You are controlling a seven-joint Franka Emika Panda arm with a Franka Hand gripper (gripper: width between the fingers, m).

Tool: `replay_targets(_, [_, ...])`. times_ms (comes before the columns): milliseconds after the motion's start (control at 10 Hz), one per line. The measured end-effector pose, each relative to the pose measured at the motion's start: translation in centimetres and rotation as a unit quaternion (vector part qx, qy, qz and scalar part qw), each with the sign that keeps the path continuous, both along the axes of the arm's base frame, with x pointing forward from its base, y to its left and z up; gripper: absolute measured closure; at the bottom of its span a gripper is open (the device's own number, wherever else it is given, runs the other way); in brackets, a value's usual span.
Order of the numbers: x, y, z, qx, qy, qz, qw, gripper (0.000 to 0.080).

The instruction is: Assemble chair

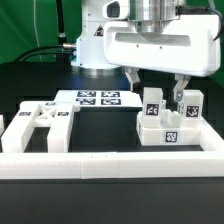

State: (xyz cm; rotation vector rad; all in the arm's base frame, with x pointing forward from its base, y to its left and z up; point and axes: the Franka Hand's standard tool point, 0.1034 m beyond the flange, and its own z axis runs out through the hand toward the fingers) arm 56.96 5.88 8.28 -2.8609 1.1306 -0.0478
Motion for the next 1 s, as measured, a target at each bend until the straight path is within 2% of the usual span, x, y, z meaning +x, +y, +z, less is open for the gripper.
replay_targets(400, [0.02, 0.08, -0.05, -0.013, -0.006, 0.149, 0.989, 0.0150])
replay_targets(700, [0.08, -0.65, -0.06, -0.020, -0.010, 0.259, 0.966, 0.0150])
replay_targets(900, [0.07, -0.66, -0.07, -0.022, -0.012, 0.302, 0.953, 0.0150])
replay_targets(1000, [0.08, -0.67, -0.07, -0.022, -0.013, 0.308, 0.951, 0.0176])
